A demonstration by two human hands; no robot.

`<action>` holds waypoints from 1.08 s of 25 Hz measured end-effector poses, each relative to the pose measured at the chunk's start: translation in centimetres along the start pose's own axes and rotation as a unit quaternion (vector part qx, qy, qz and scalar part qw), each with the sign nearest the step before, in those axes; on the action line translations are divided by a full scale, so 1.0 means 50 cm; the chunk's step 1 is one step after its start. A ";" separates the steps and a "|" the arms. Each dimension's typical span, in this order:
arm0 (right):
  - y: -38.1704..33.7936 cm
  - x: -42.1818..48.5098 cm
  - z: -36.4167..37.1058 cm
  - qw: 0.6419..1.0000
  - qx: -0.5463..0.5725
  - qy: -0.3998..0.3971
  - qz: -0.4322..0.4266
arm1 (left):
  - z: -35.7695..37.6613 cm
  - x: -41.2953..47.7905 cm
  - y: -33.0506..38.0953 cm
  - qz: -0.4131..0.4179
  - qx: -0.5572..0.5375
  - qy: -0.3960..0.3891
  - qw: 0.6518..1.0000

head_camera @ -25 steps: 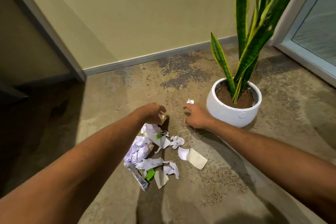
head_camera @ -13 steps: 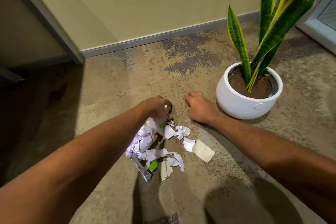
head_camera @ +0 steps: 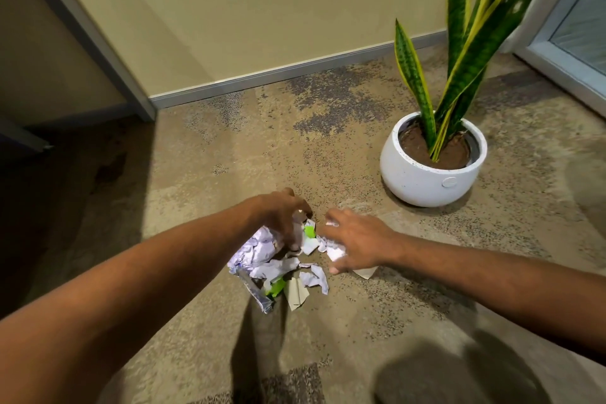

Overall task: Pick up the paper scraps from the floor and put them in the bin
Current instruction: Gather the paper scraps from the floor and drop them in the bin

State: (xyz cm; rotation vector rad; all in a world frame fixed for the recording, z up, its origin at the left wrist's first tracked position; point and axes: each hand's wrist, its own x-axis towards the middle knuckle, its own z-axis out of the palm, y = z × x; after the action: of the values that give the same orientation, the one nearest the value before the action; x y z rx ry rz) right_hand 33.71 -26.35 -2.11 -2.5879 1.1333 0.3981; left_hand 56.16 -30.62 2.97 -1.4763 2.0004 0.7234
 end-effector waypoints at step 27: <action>0.075 -0.283 -0.171 0.572 0.738 0.196 0.300 | -0.043 -0.096 0.355 0.117 -0.584 0.083 0.799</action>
State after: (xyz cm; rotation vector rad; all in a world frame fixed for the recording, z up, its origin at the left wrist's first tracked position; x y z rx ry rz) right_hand 22.82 -22.49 10.31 -0.7255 1.4315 -0.7896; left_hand 40.06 -24.41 9.62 -1.9193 1.8881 2.2911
